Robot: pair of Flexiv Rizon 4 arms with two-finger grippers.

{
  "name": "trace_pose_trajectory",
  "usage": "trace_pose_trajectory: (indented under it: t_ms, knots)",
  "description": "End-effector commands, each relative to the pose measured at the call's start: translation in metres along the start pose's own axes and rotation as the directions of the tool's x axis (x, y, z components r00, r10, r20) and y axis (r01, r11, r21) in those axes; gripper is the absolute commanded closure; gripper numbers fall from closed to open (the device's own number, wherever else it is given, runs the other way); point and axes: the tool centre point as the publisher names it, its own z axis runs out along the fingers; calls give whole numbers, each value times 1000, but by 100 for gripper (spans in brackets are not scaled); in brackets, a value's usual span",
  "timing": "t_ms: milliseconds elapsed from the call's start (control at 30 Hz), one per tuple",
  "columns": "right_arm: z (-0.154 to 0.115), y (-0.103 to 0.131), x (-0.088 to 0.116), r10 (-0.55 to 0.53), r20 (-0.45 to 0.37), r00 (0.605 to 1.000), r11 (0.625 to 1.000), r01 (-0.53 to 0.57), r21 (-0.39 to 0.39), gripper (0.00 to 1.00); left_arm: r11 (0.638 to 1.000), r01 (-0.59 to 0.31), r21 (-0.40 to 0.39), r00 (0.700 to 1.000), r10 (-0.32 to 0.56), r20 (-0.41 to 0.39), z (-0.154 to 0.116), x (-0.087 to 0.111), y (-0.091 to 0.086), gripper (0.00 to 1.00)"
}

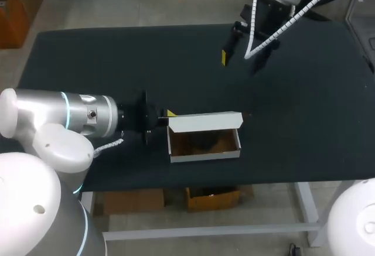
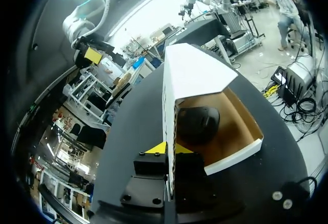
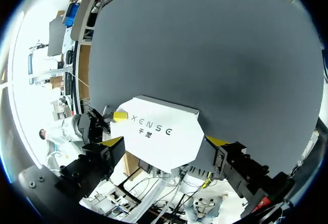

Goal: Assemble the packaging by folding the flat box into shape, placing the metal phone stand inside, and closing the box properly

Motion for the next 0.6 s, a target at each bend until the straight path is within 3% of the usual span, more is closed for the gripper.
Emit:
trace_pose_trajectory:
  t_ms: [33, 133, 600]
  knots:
    - [3, 2, -8, 72, -37, 997, 995, -69, 76, 0, 1000, -6, -5, 999, 6, 32, 6, 11, -1, 100]
    - [10, -3, -8, 123, -50, 991, 990, -118, 78, 0, 1000, -16, -10, 999, 17, 39, 6, 12, 0, 100]
    - [10, -3, -8, 123, -50, 991, 990, -118, 78, 0, 993, -117, -3, 990, 117, 77, 9, 4, 2, 100]
